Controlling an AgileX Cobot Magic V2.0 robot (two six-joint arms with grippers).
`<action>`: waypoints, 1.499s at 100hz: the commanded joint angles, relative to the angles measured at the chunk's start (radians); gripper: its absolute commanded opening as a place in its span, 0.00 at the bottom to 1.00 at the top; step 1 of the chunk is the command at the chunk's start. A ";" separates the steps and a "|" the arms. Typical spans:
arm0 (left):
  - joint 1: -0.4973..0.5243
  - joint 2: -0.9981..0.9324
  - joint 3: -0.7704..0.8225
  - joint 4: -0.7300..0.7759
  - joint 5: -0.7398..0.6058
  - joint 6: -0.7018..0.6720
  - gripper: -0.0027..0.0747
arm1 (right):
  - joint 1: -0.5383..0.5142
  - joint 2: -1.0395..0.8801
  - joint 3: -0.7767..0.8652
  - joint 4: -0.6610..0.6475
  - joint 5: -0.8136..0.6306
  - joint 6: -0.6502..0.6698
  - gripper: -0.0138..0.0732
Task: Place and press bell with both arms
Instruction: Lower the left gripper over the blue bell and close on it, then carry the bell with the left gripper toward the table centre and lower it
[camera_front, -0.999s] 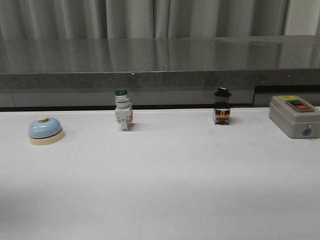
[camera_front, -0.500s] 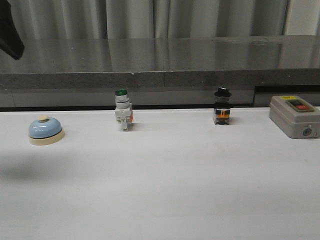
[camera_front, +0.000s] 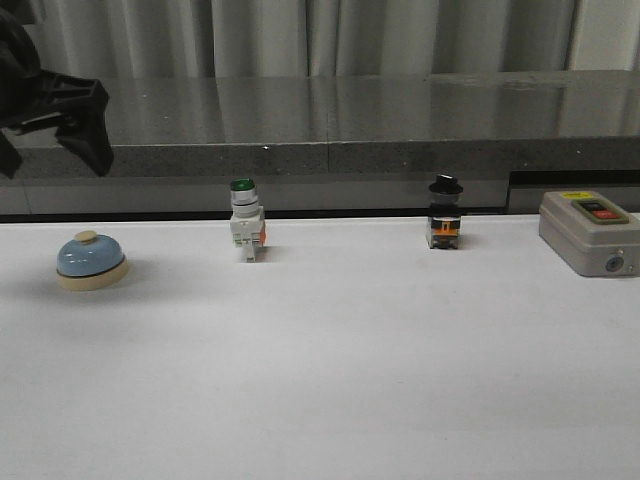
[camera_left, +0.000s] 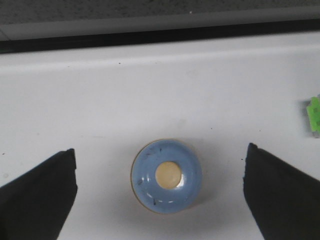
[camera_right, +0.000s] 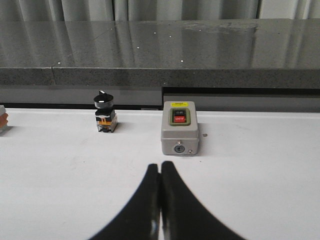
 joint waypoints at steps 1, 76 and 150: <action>-0.021 -0.008 -0.050 -0.006 -0.049 -0.001 0.86 | -0.006 -0.020 -0.016 -0.008 -0.091 -0.009 0.09; -0.029 0.185 -0.068 -0.002 -0.046 -0.001 0.86 | -0.006 -0.020 -0.016 -0.008 -0.091 -0.009 0.09; -0.029 0.096 -0.068 0.008 -0.015 -0.001 0.33 | -0.006 -0.020 -0.016 -0.008 -0.091 -0.009 0.09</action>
